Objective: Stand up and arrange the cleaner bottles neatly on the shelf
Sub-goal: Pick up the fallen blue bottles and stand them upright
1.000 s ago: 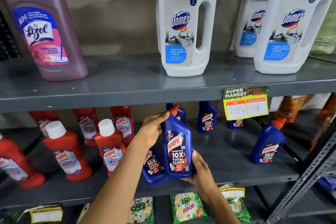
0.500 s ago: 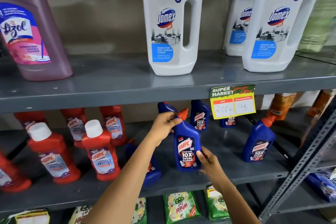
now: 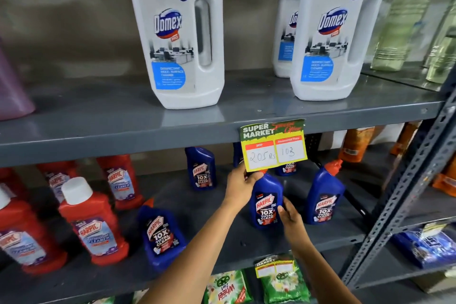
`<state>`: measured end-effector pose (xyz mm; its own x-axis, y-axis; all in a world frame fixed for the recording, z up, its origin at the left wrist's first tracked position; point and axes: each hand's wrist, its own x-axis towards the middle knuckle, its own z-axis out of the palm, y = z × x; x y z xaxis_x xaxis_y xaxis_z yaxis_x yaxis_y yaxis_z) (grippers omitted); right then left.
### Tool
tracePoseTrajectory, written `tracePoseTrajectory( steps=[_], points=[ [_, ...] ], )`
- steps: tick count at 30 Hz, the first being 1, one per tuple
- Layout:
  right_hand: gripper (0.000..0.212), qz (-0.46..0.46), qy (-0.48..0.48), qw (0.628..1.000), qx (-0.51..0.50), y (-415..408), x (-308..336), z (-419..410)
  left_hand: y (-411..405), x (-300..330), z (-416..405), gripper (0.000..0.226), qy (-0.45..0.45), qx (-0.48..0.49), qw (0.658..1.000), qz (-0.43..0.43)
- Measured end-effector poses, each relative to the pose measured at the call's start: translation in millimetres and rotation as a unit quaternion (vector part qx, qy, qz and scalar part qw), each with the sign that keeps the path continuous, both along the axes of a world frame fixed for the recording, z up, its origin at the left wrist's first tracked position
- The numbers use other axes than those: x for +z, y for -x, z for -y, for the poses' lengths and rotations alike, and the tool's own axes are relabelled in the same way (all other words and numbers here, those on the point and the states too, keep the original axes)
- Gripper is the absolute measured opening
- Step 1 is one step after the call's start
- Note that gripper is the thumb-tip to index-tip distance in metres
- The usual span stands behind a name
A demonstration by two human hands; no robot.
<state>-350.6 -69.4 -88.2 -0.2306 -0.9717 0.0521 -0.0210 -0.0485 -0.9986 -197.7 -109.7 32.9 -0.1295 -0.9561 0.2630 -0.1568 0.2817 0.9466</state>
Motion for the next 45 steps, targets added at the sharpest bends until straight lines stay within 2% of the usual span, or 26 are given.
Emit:
tracePoseTrajectory(
  steps=[8, 12, 15, 17, 19, 21, 22, 25, 27, 29, 31, 34, 36, 38, 41, 45],
  points=[
    [0.041, -0.010, -0.017, 0.999, -0.033, -3, -6, -1, -2, 1, 1, 0.043, -0.040, -0.051, 0.998, -0.018],
    [0.042, -0.019, -0.023, 0.997, -0.065, -12, -7, -6, -11, 1, -2, 0.044, -0.053, -0.093, 0.993, 0.042],
    [0.044, -0.029, -0.028, 0.995, -0.087, -22, 0, -18, -37, -2, -6, 0.043, -0.084, -0.085, 0.992, 0.036],
    [0.044, -0.053, -0.034, 0.989, -0.133, -33, 4, -30, -65, -10, -13, 0.036, -0.078, -0.014, 0.997, 0.021],
    [0.035, -0.101, -0.038, 0.968, -0.229, -52, 5, -45, -99, -26, -22, 0.025, -0.053, 0.120, 0.991, 0.034],
    [0.022, -0.128, -0.043, 0.943, -0.303, -81, 5, -60, -132, -43, -27, 0.025, -0.065, 0.226, 0.968, 0.087],
    [0.018, -0.136, -0.043, 0.940, -0.312, -100, 5, -66, -146, -51, -30, 0.031, -0.100, 0.259, 0.952, 0.130],
    [0.026, -0.168, -0.031, 0.960, -0.224, -156, 7, -68, -176, -73, -39, 0.060, -0.201, 0.295, 0.898, 0.257],
    [0.027, -0.207, -0.042, 0.970, -0.123, -186, 12, -60, -184, -82, -44, 0.070, -0.243, 0.309, 0.877, 0.277],
    [0.025, -0.257, -0.089, 0.962, -0.015, -213, 15, -48, -188, -84, -48, 0.073, -0.316, 0.335, 0.859, 0.224],
    [0.029, -0.276, -0.145, 0.947, 0.080, -232, 19, -39, -194, -83, -46, 0.070, -0.388, 0.350, 0.847, 0.102],
    [0.034, -0.248, -0.204, 0.938, 0.130, -247, 31, -32, -206, -80, -45, 0.049, -0.399, 0.275, 0.870, -0.090],
    [0.035, -0.183, -0.246, 0.942, 0.138, -248, 36, -32, -211, -77, -46, 0.039, -0.398, 0.238, 0.871, -0.162],
    [0.033, -0.143, -0.267, 0.942, 0.143, -247, 37, -34, -211, -80, -46, 0.036, -0.401, 0.245, 0.855, -0.218],
    [0.031, -0.039, -0.277, 0.948, 0.149, -240, 34, -39, -208, -82, -49, 0.033, -0.415, 0.259, 0.835, -0.251],
    [0.023, 0.140, -0.242, 0.945, 0.169, -221, 32, -44, -209, -80, -55, 0.035, -0.412, 0.168, 0.835, -0.324]
  ],
)
